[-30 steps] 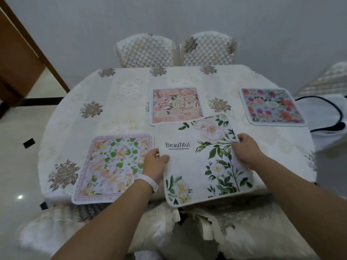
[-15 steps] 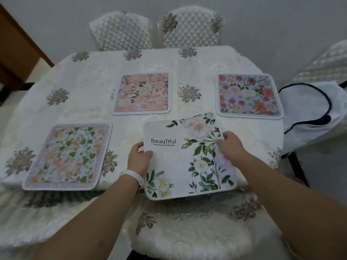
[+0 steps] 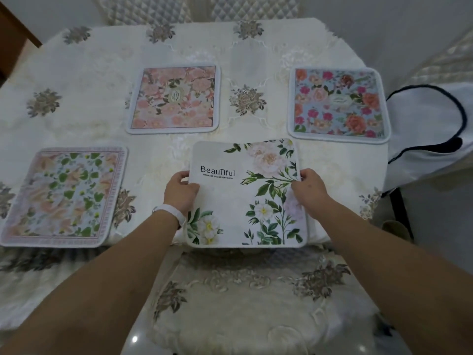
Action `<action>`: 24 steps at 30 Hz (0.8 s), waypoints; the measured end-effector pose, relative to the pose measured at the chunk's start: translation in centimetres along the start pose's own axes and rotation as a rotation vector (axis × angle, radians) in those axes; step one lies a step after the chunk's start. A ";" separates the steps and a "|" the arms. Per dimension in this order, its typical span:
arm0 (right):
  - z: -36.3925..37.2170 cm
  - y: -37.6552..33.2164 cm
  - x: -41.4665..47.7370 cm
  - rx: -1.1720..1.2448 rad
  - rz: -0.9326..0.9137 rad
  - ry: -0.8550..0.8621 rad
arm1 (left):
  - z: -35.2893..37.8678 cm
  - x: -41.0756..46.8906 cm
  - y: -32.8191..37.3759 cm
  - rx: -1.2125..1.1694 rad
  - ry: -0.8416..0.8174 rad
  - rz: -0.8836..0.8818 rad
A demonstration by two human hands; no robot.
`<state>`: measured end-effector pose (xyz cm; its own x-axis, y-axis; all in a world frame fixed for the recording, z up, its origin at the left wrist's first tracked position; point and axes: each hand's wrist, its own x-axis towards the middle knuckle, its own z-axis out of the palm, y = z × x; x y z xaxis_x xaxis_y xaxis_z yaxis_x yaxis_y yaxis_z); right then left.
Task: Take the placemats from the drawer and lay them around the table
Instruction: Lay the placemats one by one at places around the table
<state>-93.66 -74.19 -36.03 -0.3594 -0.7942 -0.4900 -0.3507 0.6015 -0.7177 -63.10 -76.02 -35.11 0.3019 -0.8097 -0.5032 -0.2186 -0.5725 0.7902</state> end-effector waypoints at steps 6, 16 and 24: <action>0.4 0.4 0.8 -0.016 0.028 -0.010 | -0.2 0.7 -1.3 0.106 -0.017 0.001; 0.6 1.3 0.6 0.004 0.017 -0.006 | 0.3 0.7 -2.4 0.204 0.069 0.098; 1.0 2.6 0.0 -0.201 -0.038 0.016 | 0.2 1.0 -3.6 0.194 0.056 0.180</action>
<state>-93.70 -72.78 -38.38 -0.3560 -0.8159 -0.4556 -0.5291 0.5779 -0.6214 -62.14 -74.79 -38.55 0.2917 -0.8954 -0.3364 -0.4452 -0.4384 0.7808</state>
